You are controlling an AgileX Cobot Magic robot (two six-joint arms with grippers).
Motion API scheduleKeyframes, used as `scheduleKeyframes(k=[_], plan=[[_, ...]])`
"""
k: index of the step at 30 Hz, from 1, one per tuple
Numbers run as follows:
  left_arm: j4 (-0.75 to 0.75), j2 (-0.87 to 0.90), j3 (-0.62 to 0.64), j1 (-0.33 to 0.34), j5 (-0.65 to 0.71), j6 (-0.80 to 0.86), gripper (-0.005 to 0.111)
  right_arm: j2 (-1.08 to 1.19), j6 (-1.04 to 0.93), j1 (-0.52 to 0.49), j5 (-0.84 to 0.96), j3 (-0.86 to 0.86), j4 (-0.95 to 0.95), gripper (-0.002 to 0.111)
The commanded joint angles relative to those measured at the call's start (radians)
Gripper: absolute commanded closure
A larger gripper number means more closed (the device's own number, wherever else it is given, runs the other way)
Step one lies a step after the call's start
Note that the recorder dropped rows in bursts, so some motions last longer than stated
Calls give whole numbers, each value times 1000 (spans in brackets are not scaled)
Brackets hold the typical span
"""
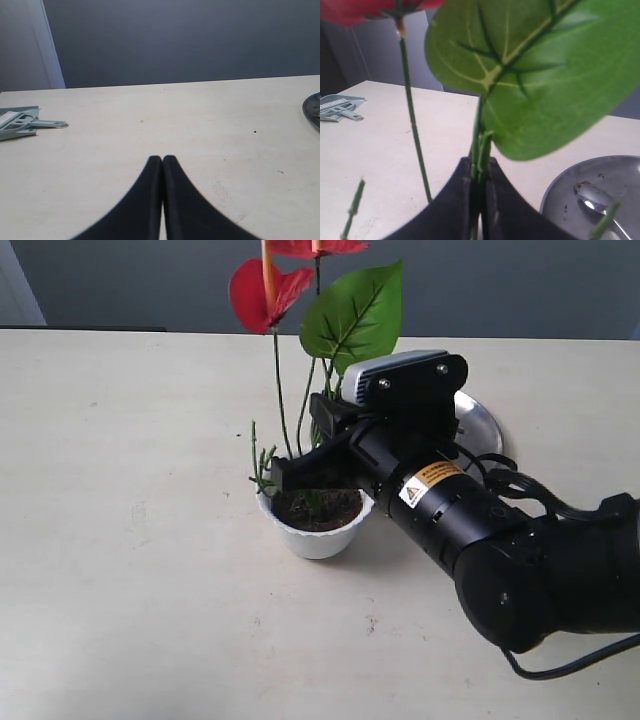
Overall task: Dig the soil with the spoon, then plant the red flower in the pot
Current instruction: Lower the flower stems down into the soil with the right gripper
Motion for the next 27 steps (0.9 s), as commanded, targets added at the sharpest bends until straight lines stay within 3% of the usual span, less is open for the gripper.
scheduleKeyframes(k=[1,27], plan=[[0,-5,0,0,-3,-4,106,13,-1,0,122,20,27,108],[0,-5,0,0,-3,-4,106,13,9,0,110,73,34,108]])
